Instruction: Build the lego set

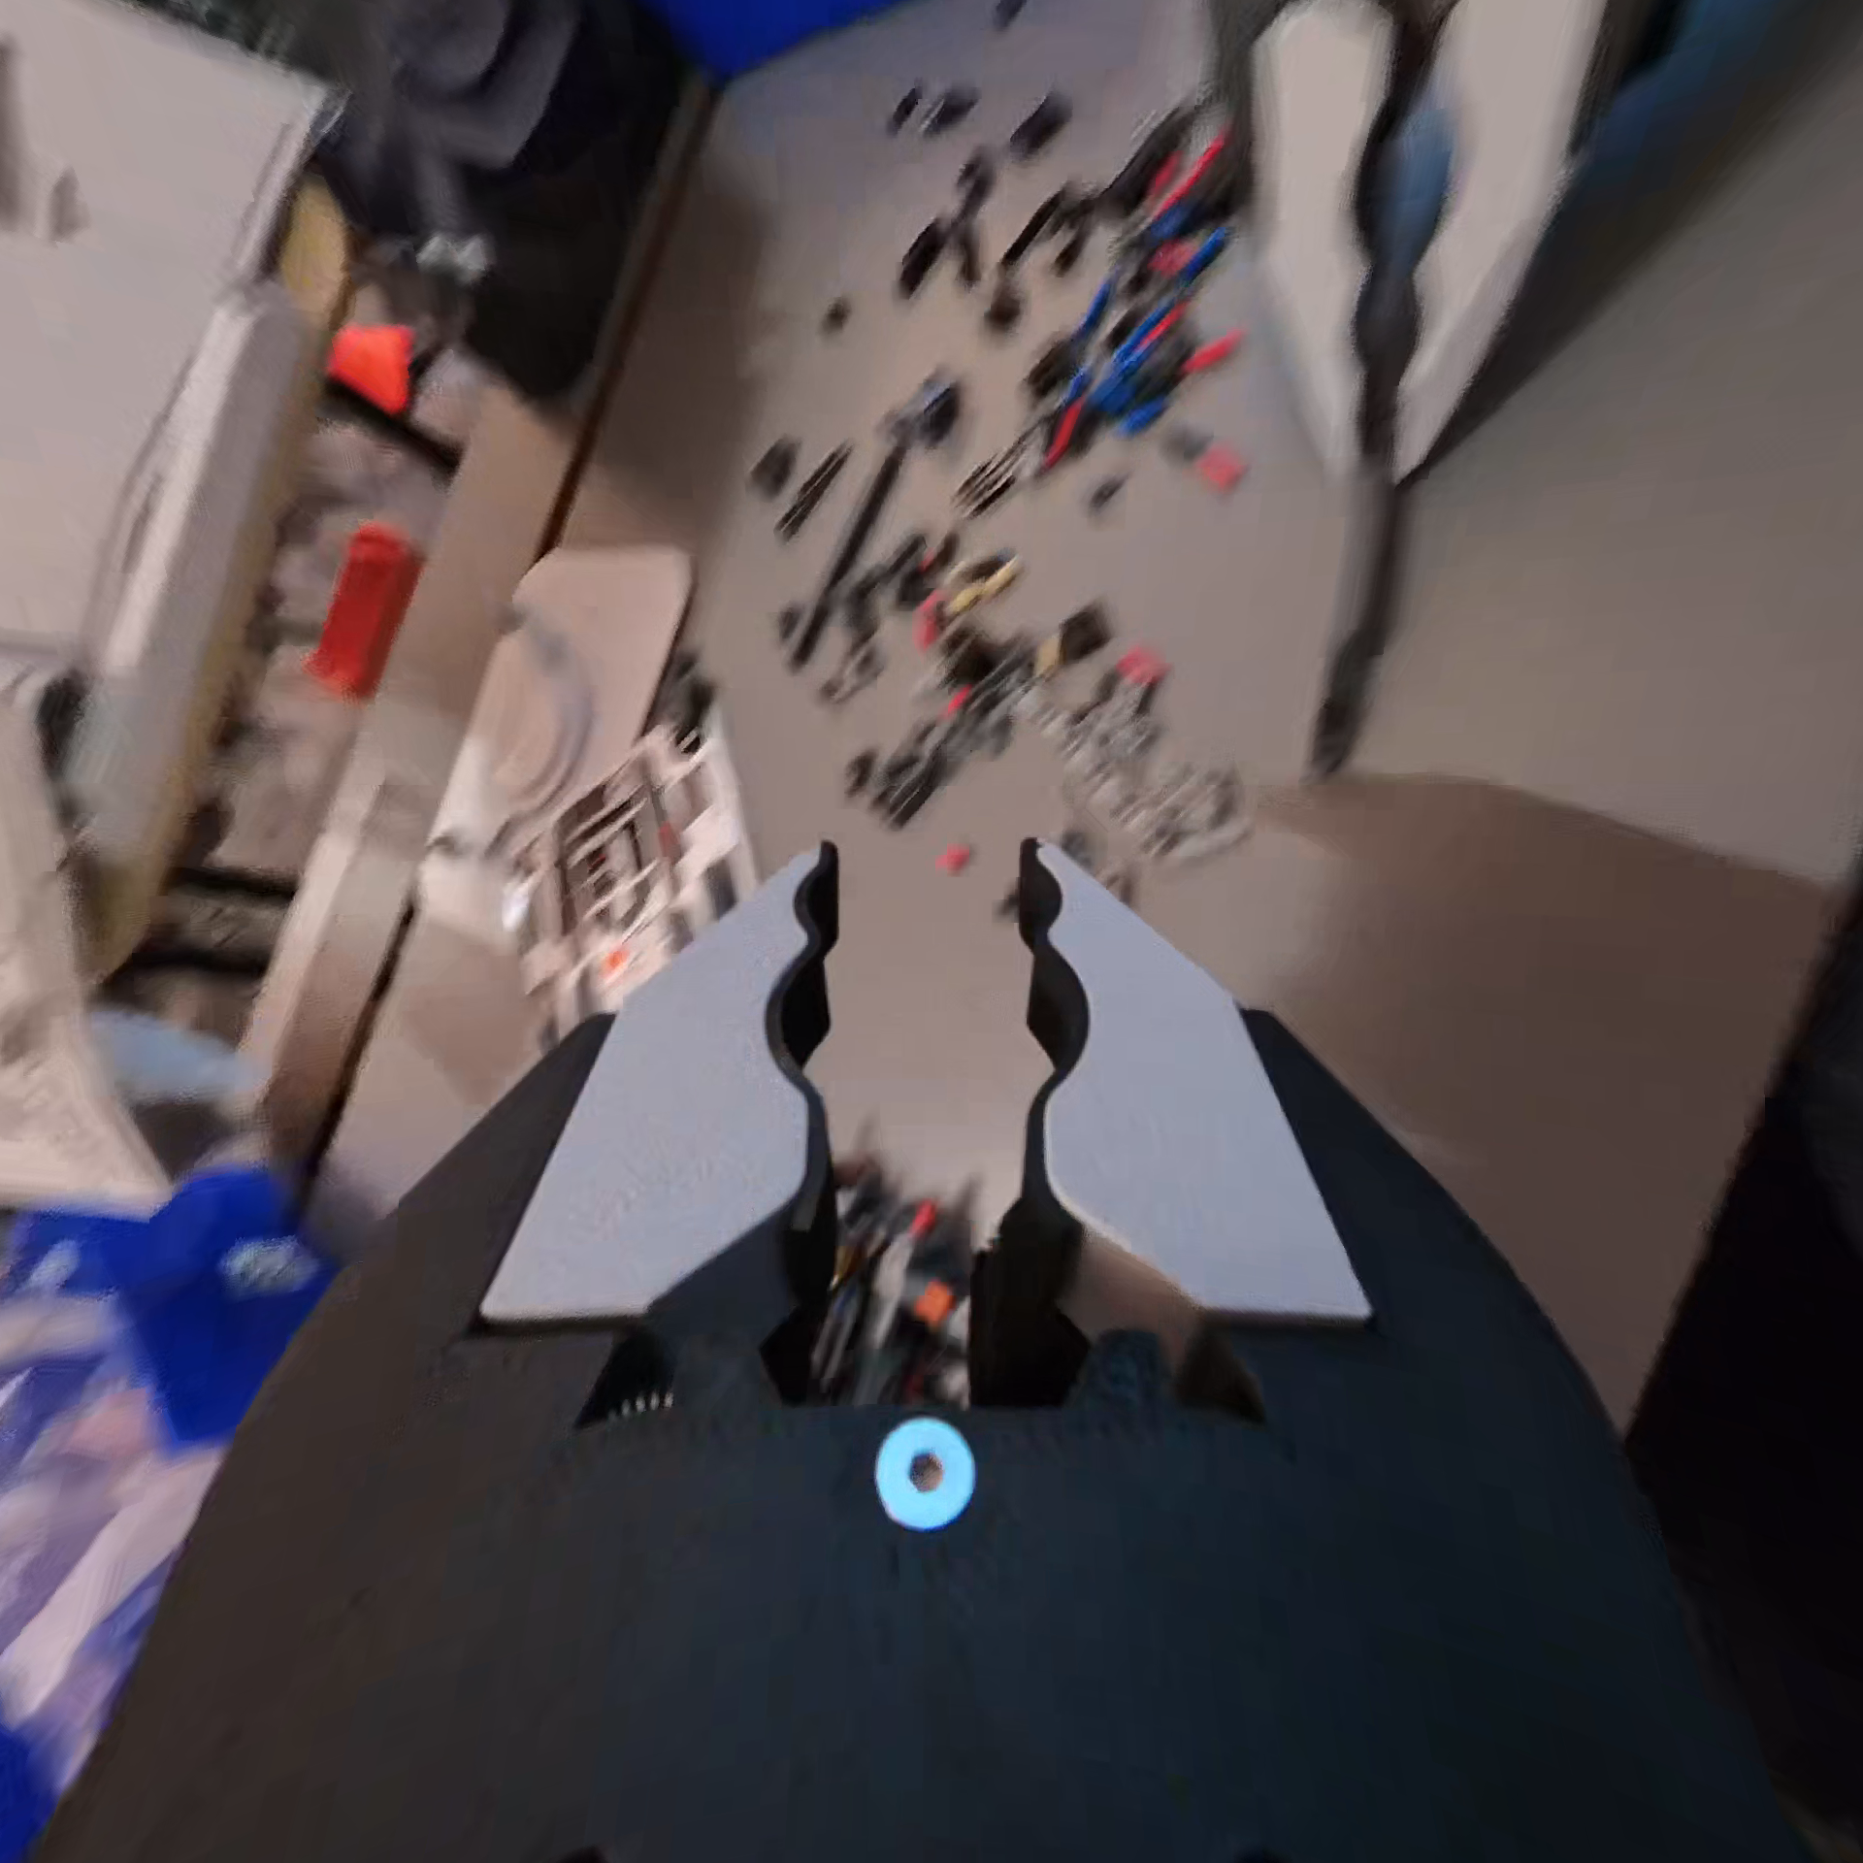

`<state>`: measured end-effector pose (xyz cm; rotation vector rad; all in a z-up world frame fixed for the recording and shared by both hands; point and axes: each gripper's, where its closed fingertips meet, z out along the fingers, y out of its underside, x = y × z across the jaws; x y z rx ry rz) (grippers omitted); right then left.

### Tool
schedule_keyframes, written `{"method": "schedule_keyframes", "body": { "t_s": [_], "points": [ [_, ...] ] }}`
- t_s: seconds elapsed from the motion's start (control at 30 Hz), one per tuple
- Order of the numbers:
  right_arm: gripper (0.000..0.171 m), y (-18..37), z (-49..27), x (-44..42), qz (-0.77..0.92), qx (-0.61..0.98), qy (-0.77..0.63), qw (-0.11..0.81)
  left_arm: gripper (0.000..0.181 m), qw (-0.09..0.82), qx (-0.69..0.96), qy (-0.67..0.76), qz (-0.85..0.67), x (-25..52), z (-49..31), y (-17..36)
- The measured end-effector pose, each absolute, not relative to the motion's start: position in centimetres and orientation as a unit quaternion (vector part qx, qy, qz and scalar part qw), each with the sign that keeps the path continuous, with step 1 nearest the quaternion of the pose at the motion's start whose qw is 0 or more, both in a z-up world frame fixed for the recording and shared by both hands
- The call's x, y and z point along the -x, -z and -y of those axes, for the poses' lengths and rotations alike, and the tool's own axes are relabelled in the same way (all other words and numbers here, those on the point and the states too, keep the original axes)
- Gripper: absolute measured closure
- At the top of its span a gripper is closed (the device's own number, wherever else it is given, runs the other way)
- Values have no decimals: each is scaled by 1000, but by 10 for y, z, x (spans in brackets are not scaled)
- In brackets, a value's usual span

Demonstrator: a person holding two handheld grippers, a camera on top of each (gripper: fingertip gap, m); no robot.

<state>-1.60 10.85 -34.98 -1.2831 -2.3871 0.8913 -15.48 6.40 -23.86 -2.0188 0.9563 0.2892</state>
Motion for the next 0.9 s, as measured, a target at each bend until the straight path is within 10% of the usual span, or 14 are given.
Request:
{"method": "schedule_keyframes", "body": {
  "t_s": [0.3,0.9],
  "points": [
    [166,350,-108,15,837,435,-297,148,159,396,797,56,-454,16,-93,305],
    [166,350,-108,15,841,428,-294,153,181,369,814,57,-445,10,-110,342]
  ]
}}
